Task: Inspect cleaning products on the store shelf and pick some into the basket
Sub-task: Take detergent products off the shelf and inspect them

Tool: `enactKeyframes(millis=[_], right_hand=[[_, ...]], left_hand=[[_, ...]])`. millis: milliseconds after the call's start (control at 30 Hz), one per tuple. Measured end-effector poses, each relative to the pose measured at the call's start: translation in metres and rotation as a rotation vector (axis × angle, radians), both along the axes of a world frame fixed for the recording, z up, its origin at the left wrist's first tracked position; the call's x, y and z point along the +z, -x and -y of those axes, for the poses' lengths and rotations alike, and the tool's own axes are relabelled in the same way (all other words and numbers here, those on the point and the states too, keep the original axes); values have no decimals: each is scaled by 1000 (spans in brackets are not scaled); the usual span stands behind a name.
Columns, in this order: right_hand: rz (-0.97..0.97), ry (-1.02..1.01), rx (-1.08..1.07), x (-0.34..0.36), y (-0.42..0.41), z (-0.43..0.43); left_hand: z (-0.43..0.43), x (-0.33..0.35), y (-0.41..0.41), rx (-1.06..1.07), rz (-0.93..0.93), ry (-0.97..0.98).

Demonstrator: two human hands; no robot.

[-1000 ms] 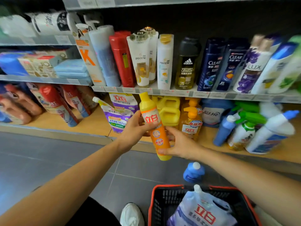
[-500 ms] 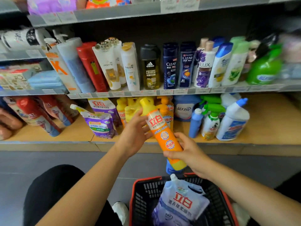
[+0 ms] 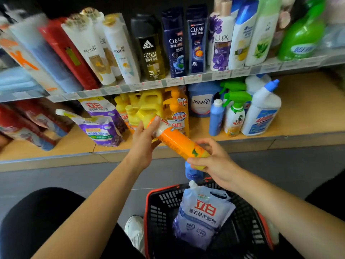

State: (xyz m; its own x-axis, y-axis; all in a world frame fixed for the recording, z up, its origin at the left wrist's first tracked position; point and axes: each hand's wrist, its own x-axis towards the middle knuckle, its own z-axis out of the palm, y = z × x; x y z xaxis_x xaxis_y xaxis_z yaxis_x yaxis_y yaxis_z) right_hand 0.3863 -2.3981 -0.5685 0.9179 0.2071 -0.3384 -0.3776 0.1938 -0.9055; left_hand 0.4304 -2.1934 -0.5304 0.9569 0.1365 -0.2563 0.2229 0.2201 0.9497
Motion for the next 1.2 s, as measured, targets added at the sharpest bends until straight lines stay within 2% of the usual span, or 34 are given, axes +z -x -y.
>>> enactKeyframes(millis=[100, 200, 267, 367, 467, 600, 700, 867, 1033, 1100, 1200], right_hand=[[-14, -17, -39, -2, -1, -2], [-103, -175, -53, -2, -3, -3], [-158, -224, -44, -2, -5, -3], [-200, -162, 16, -5, -7, -3], [-215, -212, 33, -10, -8, -8], [-187, -265, -50, -13, -10, -18], [-188, -252, -81, -17, -11, -15], [-281, -223, 52, -19, -13, -12], [-358, -232, 115, -18, -15, -13], [-342, -245, 95, -17, -16, -14], [-214, -182, 82, -17, -17, -14]], left_hand=[[-3, 0, -6, 25, -36, 149], [-6, -2, -8, -1, -36, 285], [-9, -3, -8, -20, -7, 309], [-13, 0, -8, -68, 46, 233], [-15, -2, -8, -21, 40, 186], [-14, -5, -5, 25, 50, 52], [-17, -3, -7, 43, 54, 98], [-23, 1, -10, -36, 115, 202], [-23, 2, -5, -17, 116, 161], [-23, 4, -4, -2, 116, 101], [-19, 5, -2, -23, 157, -1]])
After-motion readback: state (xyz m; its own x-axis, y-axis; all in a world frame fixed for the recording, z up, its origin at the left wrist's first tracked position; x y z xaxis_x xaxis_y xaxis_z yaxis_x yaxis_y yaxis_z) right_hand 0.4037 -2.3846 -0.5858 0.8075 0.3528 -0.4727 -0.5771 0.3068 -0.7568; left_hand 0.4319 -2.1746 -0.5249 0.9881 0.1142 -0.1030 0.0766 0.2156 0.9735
